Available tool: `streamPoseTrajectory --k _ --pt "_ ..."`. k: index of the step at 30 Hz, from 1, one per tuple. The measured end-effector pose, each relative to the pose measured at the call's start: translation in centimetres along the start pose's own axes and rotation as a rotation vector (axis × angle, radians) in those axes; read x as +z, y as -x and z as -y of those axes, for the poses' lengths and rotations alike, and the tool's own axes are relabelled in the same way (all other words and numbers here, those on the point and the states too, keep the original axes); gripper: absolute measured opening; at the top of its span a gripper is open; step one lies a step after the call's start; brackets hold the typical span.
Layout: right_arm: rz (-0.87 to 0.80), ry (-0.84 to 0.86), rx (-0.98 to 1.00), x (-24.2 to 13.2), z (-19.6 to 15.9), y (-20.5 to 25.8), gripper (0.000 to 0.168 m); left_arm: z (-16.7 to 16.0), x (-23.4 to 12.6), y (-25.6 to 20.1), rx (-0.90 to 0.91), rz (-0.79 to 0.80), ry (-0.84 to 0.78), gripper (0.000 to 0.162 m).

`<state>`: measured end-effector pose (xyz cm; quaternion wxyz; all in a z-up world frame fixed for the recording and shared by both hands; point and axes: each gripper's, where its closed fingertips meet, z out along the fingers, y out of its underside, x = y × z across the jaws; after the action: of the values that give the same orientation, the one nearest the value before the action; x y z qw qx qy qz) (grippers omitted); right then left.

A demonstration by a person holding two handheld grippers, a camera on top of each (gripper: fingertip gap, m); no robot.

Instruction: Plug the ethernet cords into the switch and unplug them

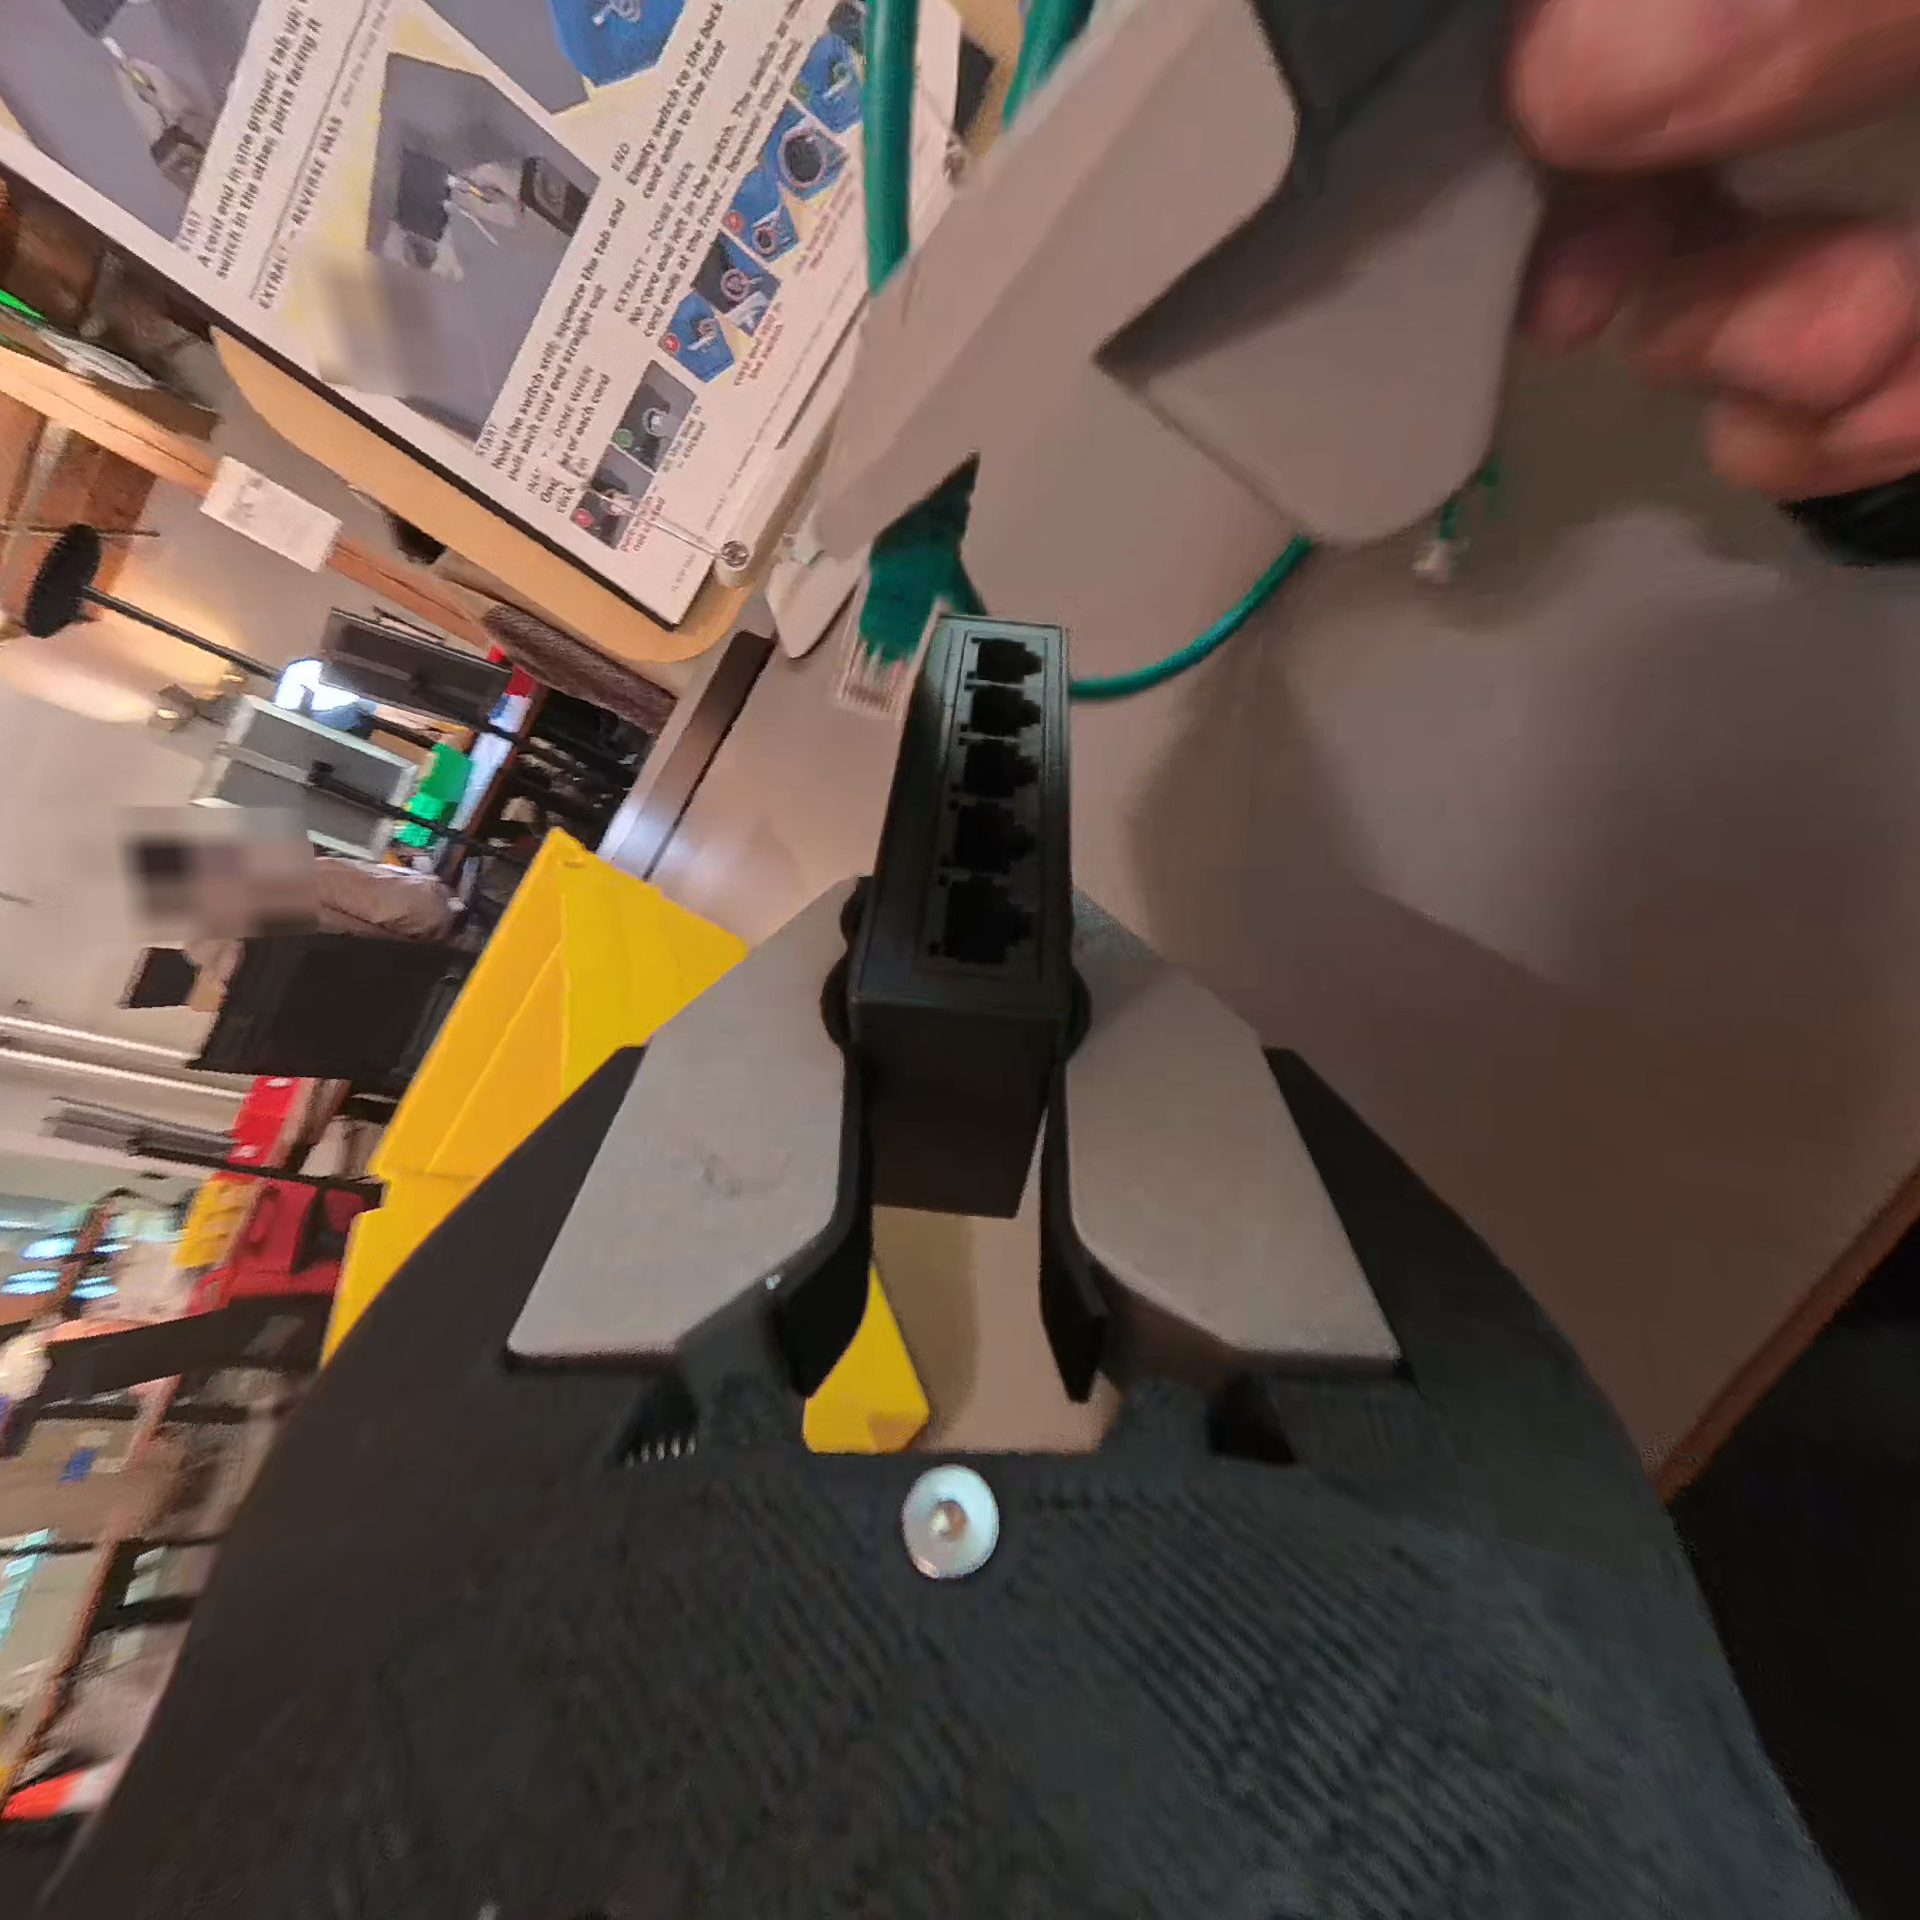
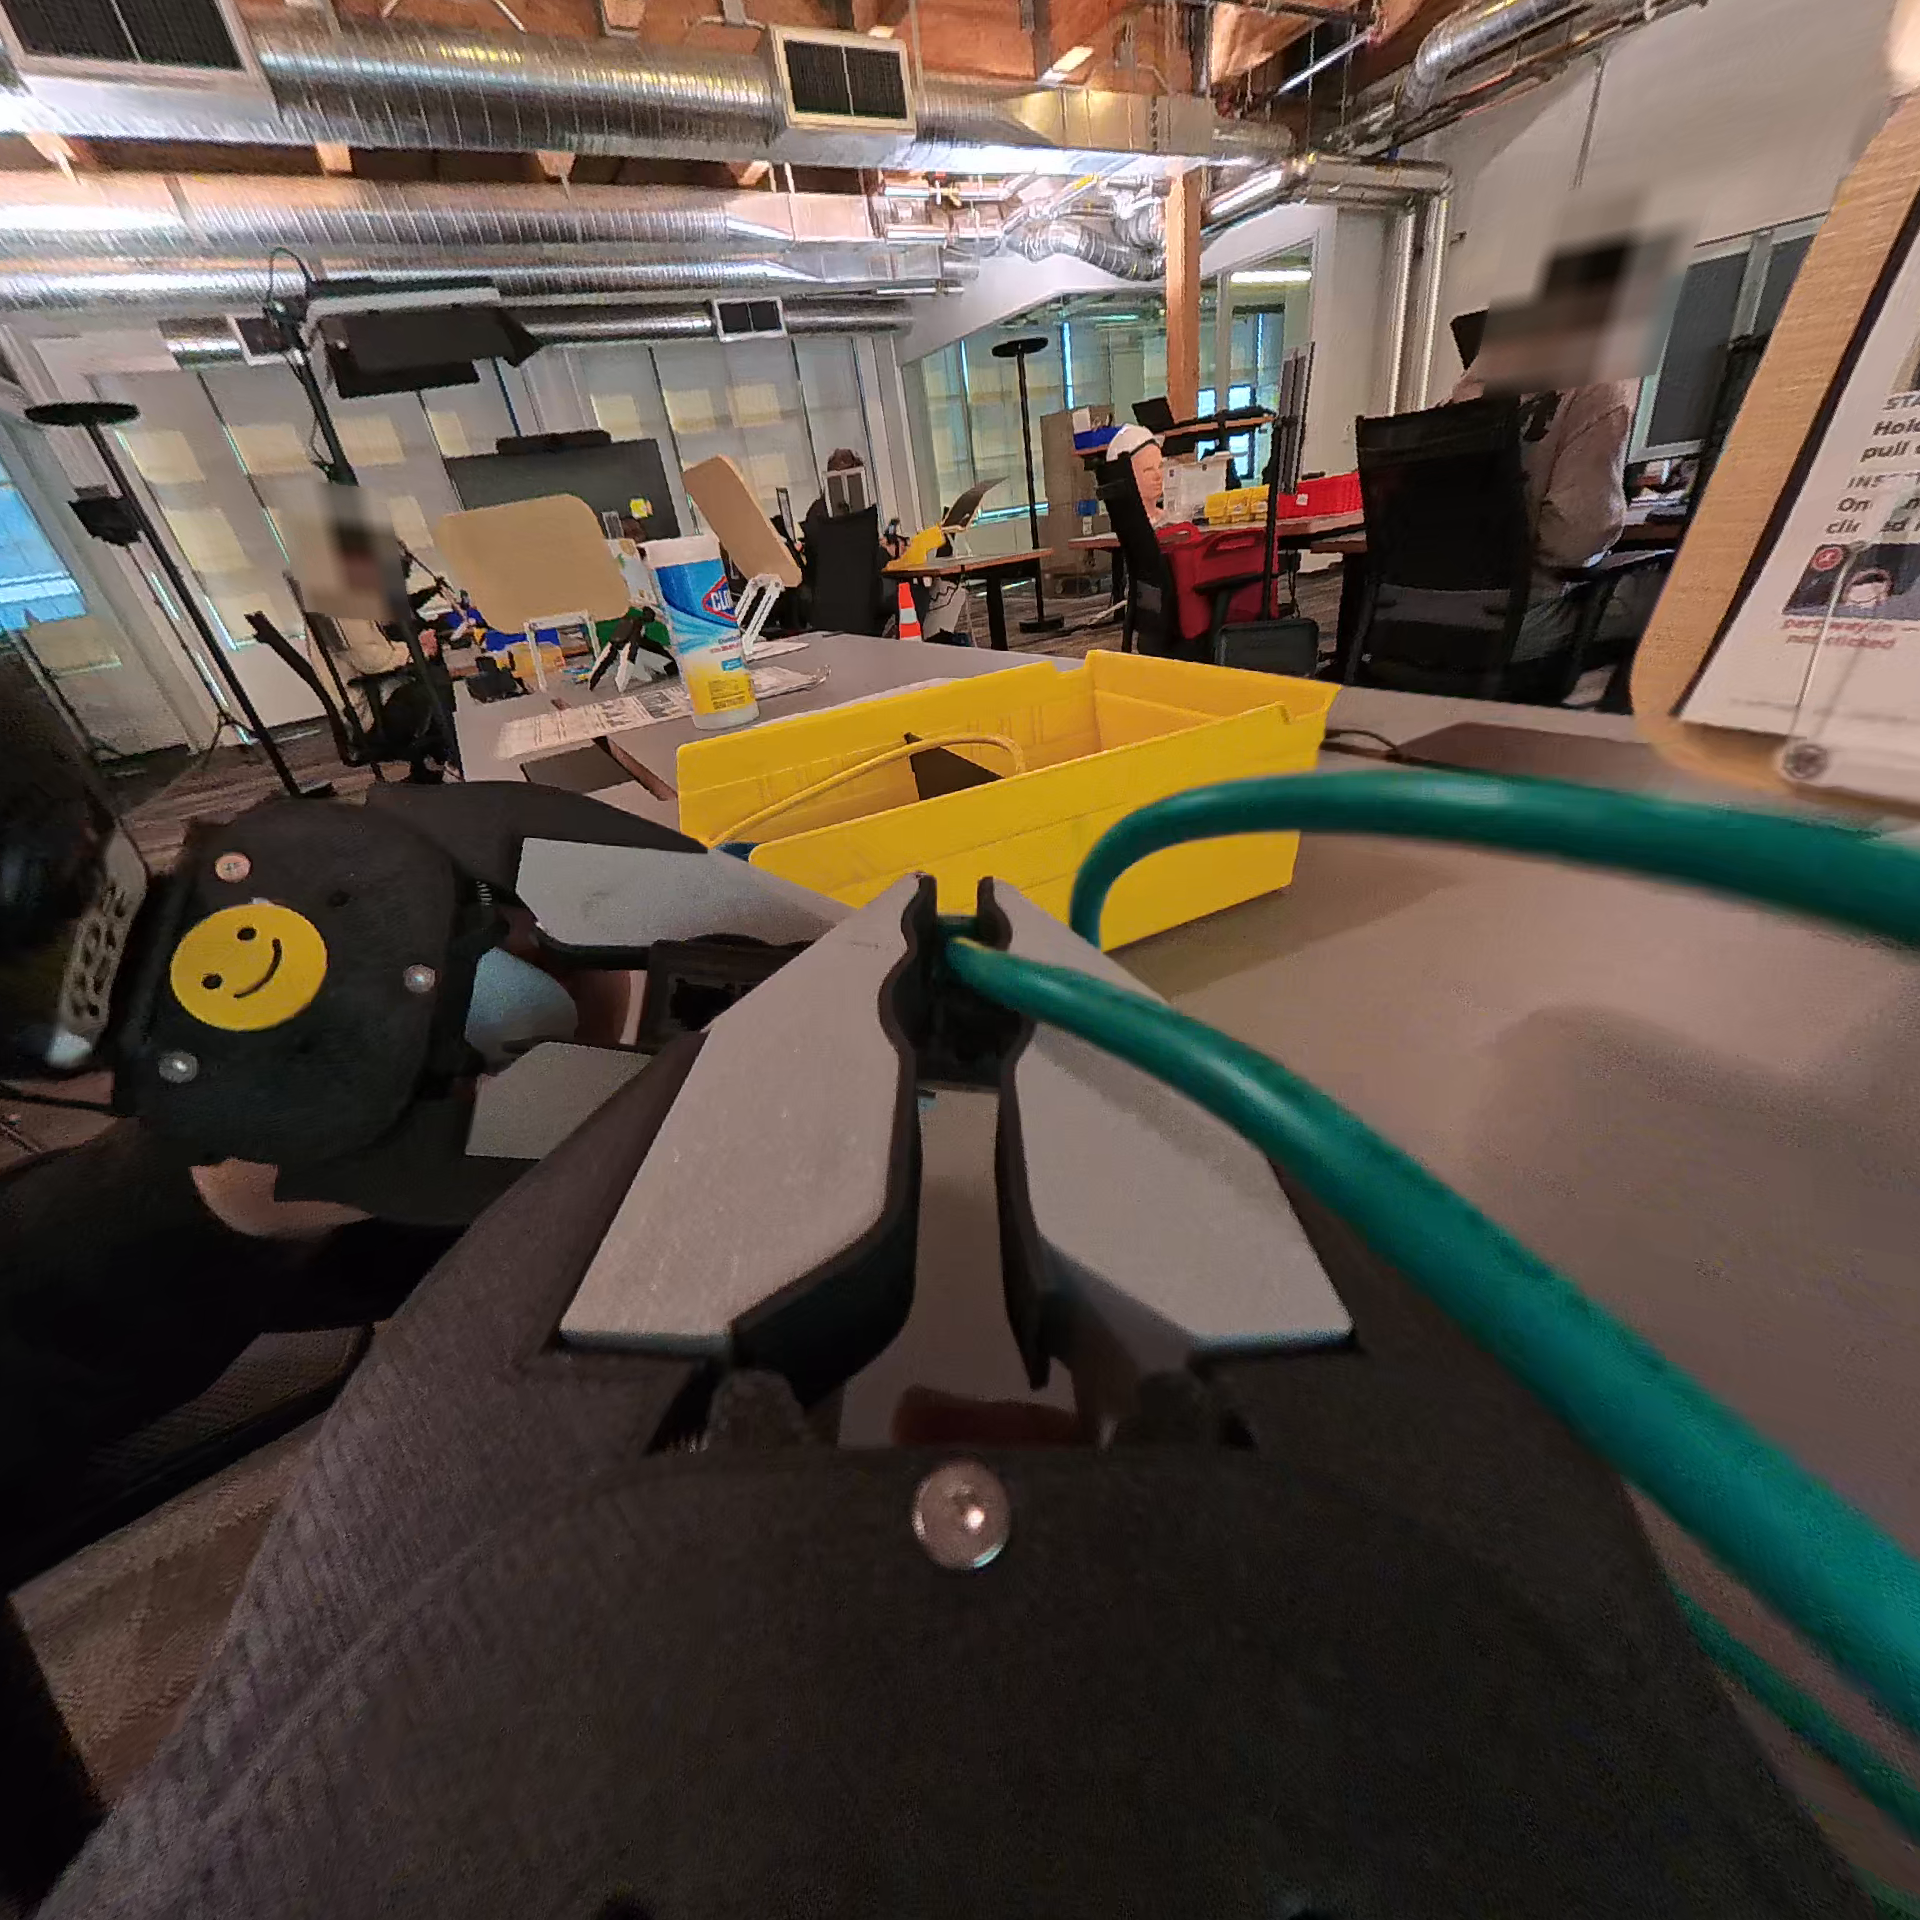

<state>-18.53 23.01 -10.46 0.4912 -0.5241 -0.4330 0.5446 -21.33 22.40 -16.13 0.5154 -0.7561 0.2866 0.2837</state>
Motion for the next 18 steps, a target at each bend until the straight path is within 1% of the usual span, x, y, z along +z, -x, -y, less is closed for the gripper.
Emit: streamPoseTrajectory --k 1,3,6,9,12,14,16,18 --pt "-0.002 -0.006 0.024 -0.3 0.2 -0.2 0.003 -0.3 0.1 0.3 0.040 0.040 0.014 0.030" --pt "0.011 -0.010 0.099 -0.6 0.4 -0.5 0.003 -0.5 0.0 1.1 0.128 0.126 0.031 0.030" --pt "0.030 0.009 0.214 -0.8 0.0 -0.9 0.003 0.1 -0.3 1.8 0.233 0.237 0.010 0.030" --pt "0.073 -0.014 0.401 -0.9 -0.2 -1.4 0.004 0.0 -0.1 1.8 0.256 0.269 0.018 0.030" --pt "0.085 -0.058 0.577 -1.0 -0.5 -2.1 0.004 0.0 -0.1 2.6 0.289 0.345 0.021 0.030" --pt "0.081 -0.117 0.635 -1.1 -0.3 -2.3 0.004 0.0 -0.1 2.9 0.296 0.372 0.020 0.030" --pt "0.096 -0.201 0.686 -1.2 0.7 -2.3 0.003 -0.1 0.2 3.0 0.306 0.393 0.024 0.030" --pt "0.105 -0.200 0.708 -0.8 0.8 -1.9 0.003 -0.4 0.6 3.0 0.284 0.387 0.036 0.030"
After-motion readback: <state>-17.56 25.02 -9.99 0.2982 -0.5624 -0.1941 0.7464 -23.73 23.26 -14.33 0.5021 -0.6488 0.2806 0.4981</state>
